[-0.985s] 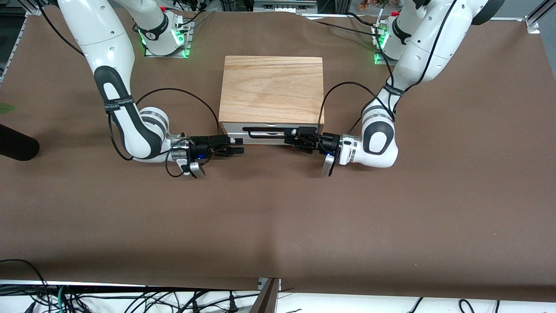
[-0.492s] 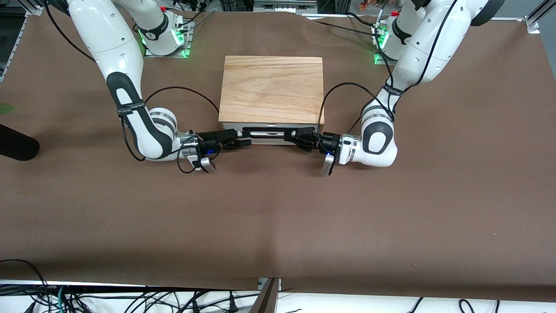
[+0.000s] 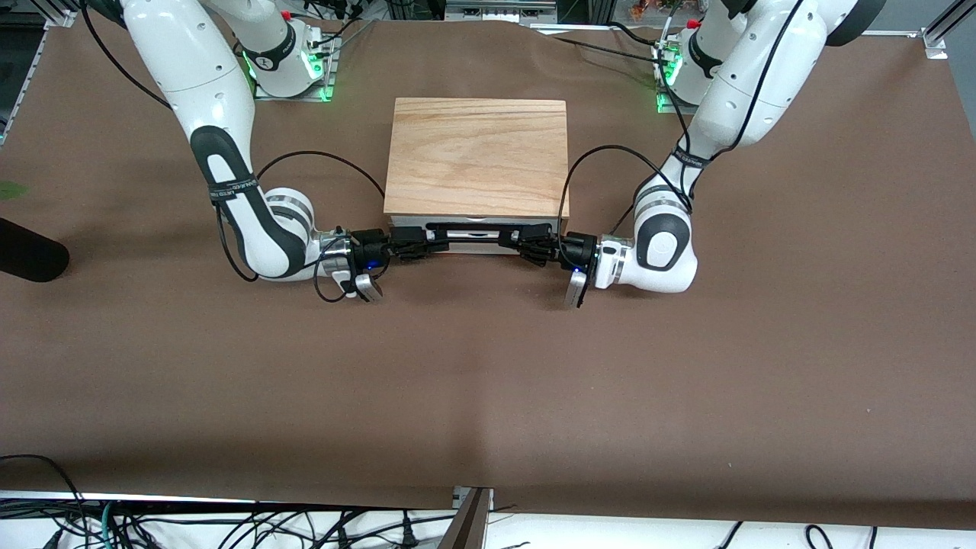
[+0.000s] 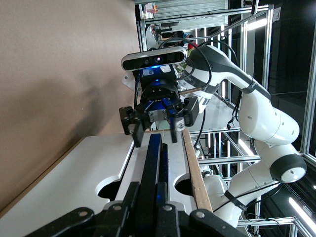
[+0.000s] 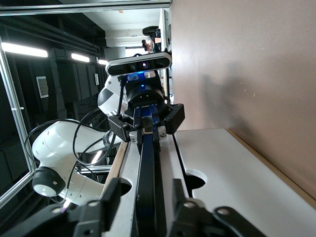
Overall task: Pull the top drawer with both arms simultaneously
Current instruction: 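Close the left gripper on one handle end while the right gripper grips the other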
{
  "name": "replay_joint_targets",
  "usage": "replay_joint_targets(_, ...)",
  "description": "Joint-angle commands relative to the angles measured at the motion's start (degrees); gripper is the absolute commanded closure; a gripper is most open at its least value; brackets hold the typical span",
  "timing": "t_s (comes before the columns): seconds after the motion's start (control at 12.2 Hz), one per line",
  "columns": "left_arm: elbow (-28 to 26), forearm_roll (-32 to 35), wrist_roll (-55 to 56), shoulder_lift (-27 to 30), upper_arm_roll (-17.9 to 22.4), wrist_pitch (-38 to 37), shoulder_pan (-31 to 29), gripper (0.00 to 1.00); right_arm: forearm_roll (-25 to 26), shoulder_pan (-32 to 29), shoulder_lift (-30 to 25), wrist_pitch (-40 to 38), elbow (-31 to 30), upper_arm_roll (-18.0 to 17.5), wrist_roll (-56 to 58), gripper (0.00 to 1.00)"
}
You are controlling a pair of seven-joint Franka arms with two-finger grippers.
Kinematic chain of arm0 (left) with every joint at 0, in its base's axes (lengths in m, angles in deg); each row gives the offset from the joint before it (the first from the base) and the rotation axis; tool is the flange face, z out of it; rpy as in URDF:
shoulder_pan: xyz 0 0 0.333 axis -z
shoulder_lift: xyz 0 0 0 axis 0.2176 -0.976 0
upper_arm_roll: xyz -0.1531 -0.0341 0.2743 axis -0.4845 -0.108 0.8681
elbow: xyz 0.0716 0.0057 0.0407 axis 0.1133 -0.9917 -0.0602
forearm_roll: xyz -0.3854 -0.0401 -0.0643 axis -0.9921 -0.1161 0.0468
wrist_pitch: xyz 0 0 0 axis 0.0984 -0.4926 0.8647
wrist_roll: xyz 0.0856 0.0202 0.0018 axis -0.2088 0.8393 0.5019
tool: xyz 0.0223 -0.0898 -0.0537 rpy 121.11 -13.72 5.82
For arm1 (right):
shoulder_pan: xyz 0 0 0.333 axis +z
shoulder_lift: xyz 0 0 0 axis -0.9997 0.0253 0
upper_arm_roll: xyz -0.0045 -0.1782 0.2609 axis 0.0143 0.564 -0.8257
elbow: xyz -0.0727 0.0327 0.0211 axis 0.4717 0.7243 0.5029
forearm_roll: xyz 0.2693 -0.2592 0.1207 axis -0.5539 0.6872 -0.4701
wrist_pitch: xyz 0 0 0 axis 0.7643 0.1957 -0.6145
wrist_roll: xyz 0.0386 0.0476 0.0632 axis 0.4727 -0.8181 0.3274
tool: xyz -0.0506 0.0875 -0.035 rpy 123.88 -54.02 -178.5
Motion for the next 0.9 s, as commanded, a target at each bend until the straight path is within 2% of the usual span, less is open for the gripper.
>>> replay_joint_targets(0.0,-0.18,-1.74,-2.01,0.46,-0.26,-0.35,0.27,1.0,-1.26,0.09,-0.44,-0.72,-1.13,-0.12,2.0,0.57)
replay_joint_targets(0.66,0.0,-1.74,-1.83,0.46,-0.26,-0.35,0.36,1.0,-1.26,0.09,-0.88,-3.18,-2.98,-0.38,4.2,0.57)
replay_joint_targets(0.82,0.09,-1.74,-1.83,0.46,-0.26,-0.35,0.36,1.0,-1.26,0.09,-0.88,-3.09,-2.89,-0.29,4.28,0.78)
